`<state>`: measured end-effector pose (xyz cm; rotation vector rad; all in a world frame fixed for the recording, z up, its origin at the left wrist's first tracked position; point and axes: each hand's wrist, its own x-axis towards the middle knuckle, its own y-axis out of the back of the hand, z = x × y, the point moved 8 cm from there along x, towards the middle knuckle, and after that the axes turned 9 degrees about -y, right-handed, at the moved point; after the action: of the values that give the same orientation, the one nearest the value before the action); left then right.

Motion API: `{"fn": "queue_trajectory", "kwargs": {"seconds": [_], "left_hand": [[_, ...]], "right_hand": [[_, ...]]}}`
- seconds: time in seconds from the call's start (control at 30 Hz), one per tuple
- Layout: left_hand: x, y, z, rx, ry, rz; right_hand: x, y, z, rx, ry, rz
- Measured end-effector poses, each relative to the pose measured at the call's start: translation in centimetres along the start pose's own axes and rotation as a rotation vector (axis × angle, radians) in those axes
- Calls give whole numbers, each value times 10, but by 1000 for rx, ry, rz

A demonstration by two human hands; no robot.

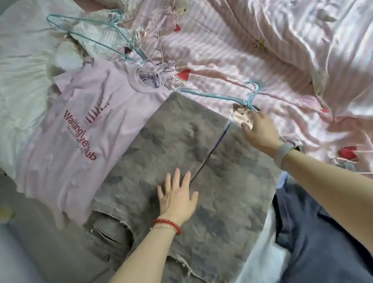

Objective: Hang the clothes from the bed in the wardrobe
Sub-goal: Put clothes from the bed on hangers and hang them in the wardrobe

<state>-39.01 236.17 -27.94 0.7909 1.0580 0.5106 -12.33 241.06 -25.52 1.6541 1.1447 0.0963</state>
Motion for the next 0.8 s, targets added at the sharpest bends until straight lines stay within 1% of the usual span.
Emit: {"fn": "queue_trajectory", "kwargs": {"seconds": [0.03, 0.13, 0.17, 0.2, 0.23, 0.33, 0.43, 0.53, 0.6, 0.67, 0.7, 0.77, 0.8], "left_hand": [[-3, -6, -7, 20, 7, 27], [-13, -9, -25, 121, -14, 156], [-14, -7, -29, 119, -28, 197], [-15, -4, -33, 96, -46, 237], [-16, 0, -35, 66, -61, 279], [-19, 14, -40, -19, -87, 389], [-31, 22, -37, -69, -177, 437], [-53, 34, -35, -85, -262, 513], [-71, 41, -39, -48, -285, 557], [-91, 46, -51, -9, -283, 589], [-102, 46, -62, 7, -269, 600], [-126, 38, -91, 24, -191, 575], [-138, 29, -109, 19, -123, 541]], "right_hand": [[-23, -18, 2, -48, 112, -3], [-109, -66, -10, -170, 574, 13], [-132, -84, -13, -232, 692, 15], [-149, -100, -14, -297, 757, 6], [-158, -115, -14, -356, 768, -13], [-165, -146, -10, -503, 685, -37], [-166, -157, -10, -602, 621, 12], [-180, -170, -10, -493, 553, -54], [-204, -186, -10, -472, 507, -128], [-231, -207, -4, -485, 415, -226], [-240, -216, -1, -489, 365, -246], [-252, -227, 3, -521, 304, -236], [-255, -231, 3, -551, 295, -224]]}}
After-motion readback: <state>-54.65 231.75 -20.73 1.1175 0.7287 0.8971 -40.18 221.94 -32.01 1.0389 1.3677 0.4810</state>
